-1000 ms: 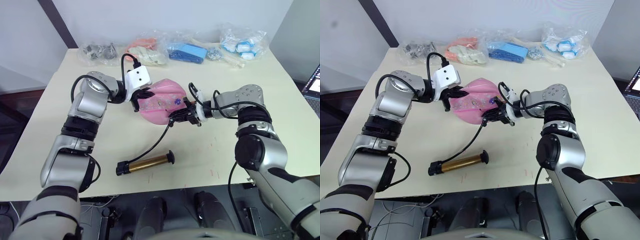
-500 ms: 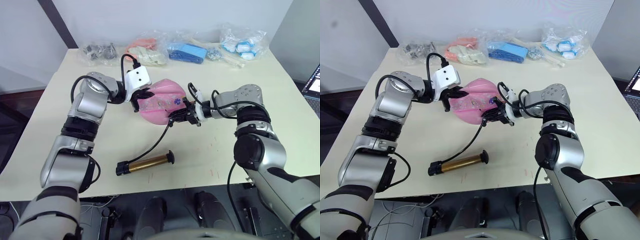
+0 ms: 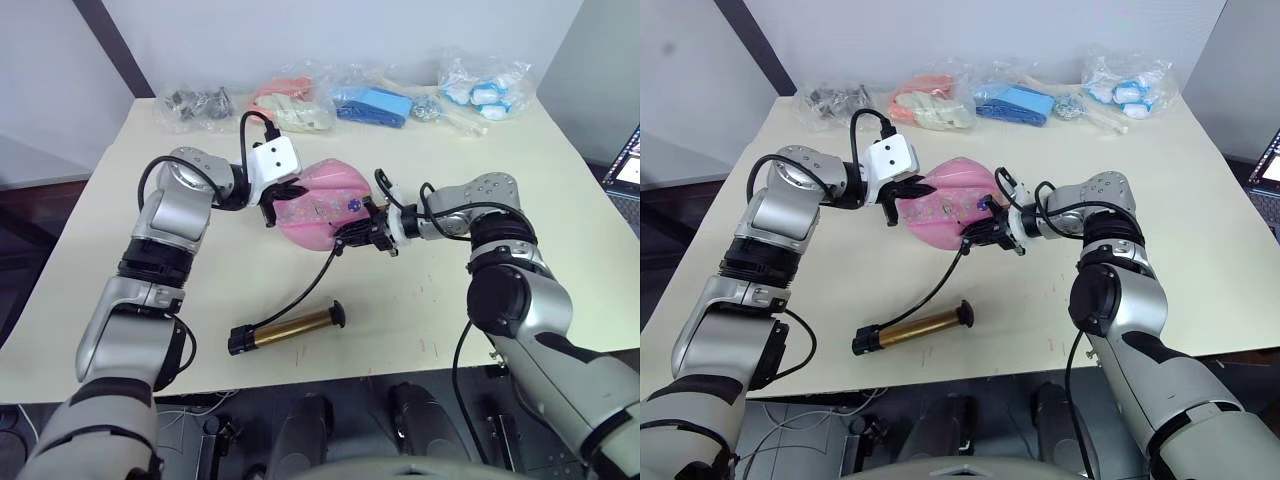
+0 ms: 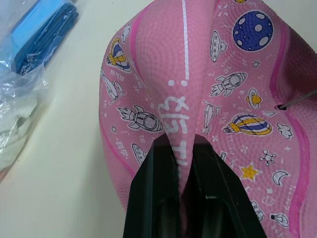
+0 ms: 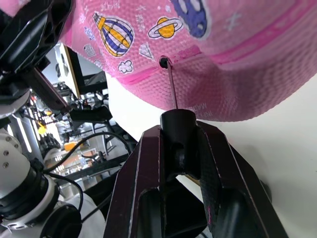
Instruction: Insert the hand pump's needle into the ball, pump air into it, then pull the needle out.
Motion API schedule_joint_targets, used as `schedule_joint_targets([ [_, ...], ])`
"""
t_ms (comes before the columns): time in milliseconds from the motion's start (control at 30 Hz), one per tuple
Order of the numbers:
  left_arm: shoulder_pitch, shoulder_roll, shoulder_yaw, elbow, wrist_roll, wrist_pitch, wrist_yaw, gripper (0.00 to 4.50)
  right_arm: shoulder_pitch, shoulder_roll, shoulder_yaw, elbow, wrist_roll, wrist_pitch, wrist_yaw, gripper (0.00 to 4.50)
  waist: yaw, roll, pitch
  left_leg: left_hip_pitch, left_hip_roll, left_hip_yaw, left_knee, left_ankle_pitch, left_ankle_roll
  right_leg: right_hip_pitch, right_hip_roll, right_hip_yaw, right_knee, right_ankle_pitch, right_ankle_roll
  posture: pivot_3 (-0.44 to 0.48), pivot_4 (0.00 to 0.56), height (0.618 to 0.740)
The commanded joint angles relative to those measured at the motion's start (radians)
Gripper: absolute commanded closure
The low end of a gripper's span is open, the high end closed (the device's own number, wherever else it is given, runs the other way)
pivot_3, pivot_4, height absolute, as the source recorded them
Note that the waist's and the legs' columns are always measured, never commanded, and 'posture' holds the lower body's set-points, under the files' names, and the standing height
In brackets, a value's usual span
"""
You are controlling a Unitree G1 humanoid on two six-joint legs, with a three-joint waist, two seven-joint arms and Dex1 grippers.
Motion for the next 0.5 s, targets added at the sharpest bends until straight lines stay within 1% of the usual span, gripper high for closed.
schedule_joint_targets([
  [33, 0.016, 0.008, 0.001, -0.048, -0.01, -0.021, -0.025, 4.46, -0.025, 0.01, -0.032, 0.031, 0.0, -0.025, -0.029, 4.16, -0.003, 0.0, 0.0, 0.0, 0.0, 0.0, 0.0, 0.0, 0.0, 0.0, 0.0, 0.0, 0.0, 0.0, 0.0, 0.0, 0.15, 0.74],
  [233, 0.032, 0.011, 0.007, -0.066, -0.013, -0.023, -0.03, 4.46, -0.054, 0.015, -0.119, 0.099, 0.024, -0.09, -0.125, 4.16, -0.015, 0.0, 0.0, 0.0, 0.0, 0.0, 0.0, 0.0, 0.0, 0.0, 0.0, 0.0, 0.0, 0.0, 0.0, 0.0, 0.15, 0.74],
  [500, 0.04, 0.011, 0.013, -0.073, -0.011, -0.032, -0.027, 4.46, -0.057, 0.036, -0.184, 0.12, 0.053, -0.115, -0.258, 4.16, -0.018, 0.0, 0.0, 0.0, 0.0, 0.0, 0.0, 0.0, 0.0, 0.0, 0.0, 0.0, 0.0, 0.0, 0.0, 0.0, 0.15, 0.74],
])
